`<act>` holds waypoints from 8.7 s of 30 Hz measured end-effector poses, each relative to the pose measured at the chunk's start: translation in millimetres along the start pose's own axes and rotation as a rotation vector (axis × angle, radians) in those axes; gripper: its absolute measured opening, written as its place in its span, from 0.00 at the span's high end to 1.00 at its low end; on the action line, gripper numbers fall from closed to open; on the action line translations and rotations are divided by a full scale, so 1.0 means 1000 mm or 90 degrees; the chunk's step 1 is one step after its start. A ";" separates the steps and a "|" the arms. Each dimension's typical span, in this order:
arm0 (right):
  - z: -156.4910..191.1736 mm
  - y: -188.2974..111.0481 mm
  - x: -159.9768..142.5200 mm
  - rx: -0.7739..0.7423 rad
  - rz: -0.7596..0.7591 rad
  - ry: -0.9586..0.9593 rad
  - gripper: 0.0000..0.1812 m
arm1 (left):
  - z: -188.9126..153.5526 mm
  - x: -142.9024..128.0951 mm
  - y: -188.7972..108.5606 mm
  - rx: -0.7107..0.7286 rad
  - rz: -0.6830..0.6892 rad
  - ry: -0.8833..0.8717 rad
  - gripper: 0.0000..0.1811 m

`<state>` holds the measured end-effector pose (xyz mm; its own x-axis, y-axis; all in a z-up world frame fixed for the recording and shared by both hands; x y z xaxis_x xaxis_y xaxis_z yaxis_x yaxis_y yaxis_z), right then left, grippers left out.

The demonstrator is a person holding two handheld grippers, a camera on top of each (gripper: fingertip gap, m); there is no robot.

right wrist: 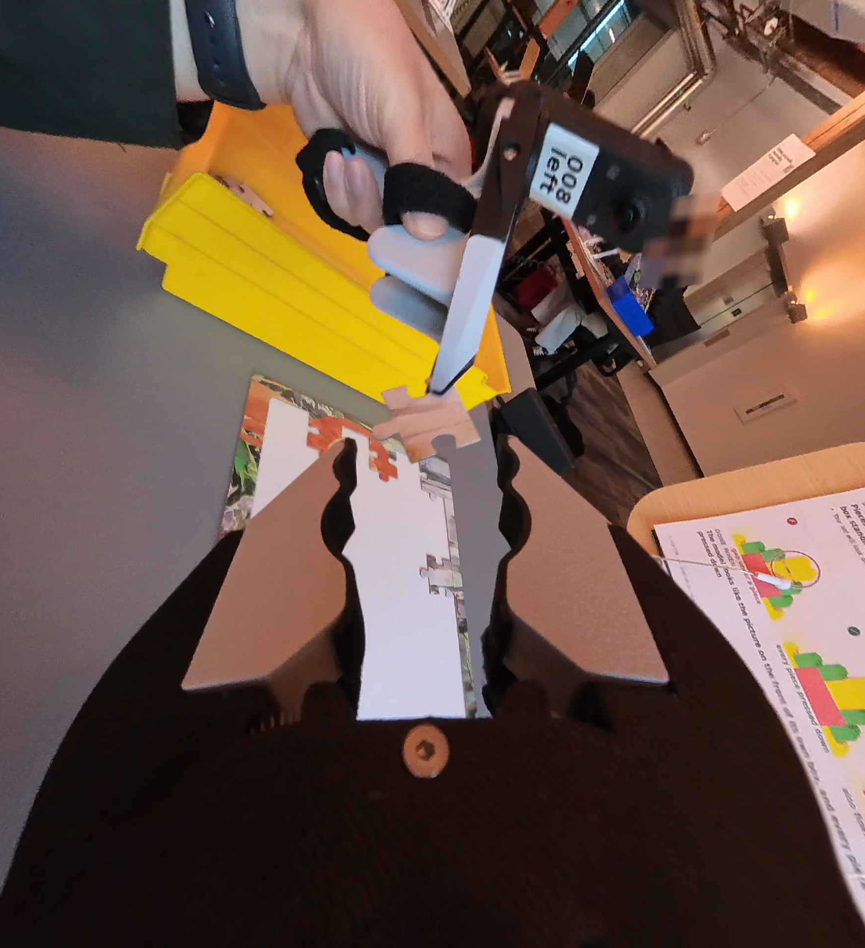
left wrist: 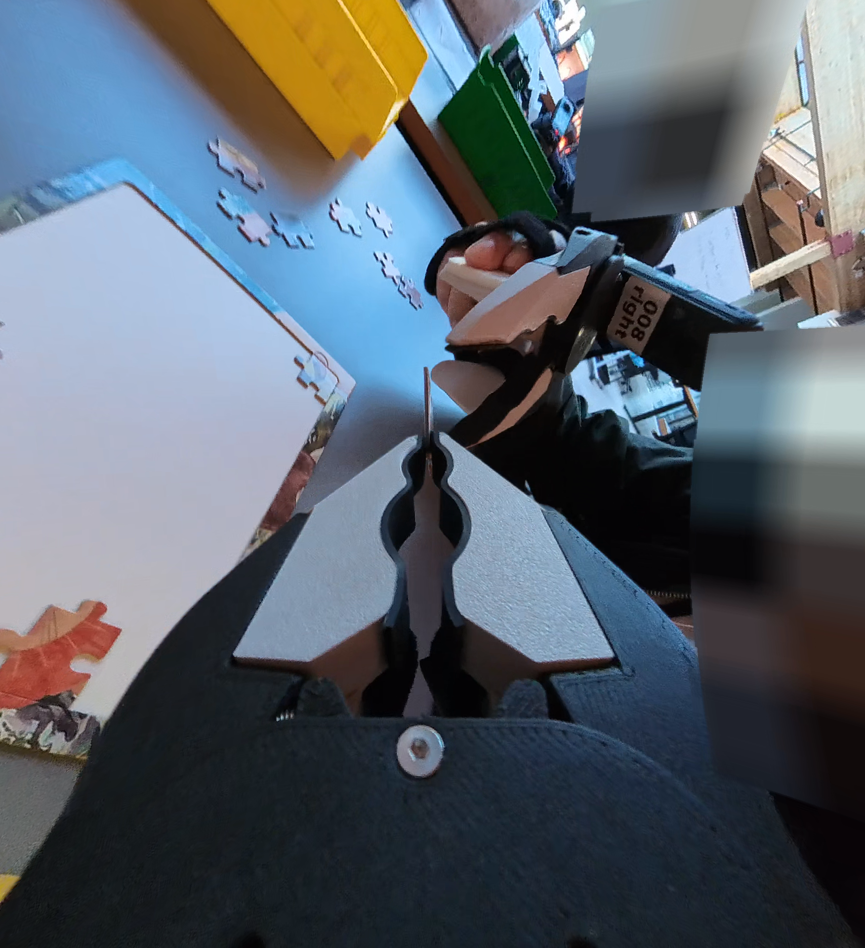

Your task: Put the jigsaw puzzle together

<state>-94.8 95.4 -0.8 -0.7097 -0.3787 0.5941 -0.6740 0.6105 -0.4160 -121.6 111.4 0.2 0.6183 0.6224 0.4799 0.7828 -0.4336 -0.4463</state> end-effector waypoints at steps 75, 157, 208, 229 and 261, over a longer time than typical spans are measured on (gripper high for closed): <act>-0.016 0.195 -0.119 0.322 0.300 0.225 0.80 | -0.011 0.002 -0.144 0.111 -0.286 0.017 0.99; -0.073 0.108 -0.140 0.134 0.248 0.408 0.90 | -0.012 0.005 -0.157 0.091 -0.330 0.009 0.99; -0.001 -0.100 -0.133 -0.146 -0.095 0.643 0.82 | -0.099 0.030 -0.211 0.422 -0.748 0.305 1.00; -0.013 -0.107 -0.163 -0.252 -0.004 0.605 0.89 | -0.009 -0.033 -0.209 0.480 -0.381 0.011 0.99; 0.004 -0.091 -0.145 -0.174 -0.010 0.562 0.89 | 0.205 -0.076 -0.164 0.688 -0.070 -0.032 0.57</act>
<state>68.6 91.7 -51.4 -0.2111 0.2112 0.9544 -0.5300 0.7956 -0.2934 -311.4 268.5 -117.7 0.5260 0.6591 0.5376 0.3435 0.4137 -0.8432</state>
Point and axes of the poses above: each gripper's, where its closed fingertips meet, y out along the fingers, x out of its top, z = x × y across the jaws, the point moved 1 cm from there along -y, back along the fingers, and after that the axes turned 13 degrees about z, right-handed, at the moved point
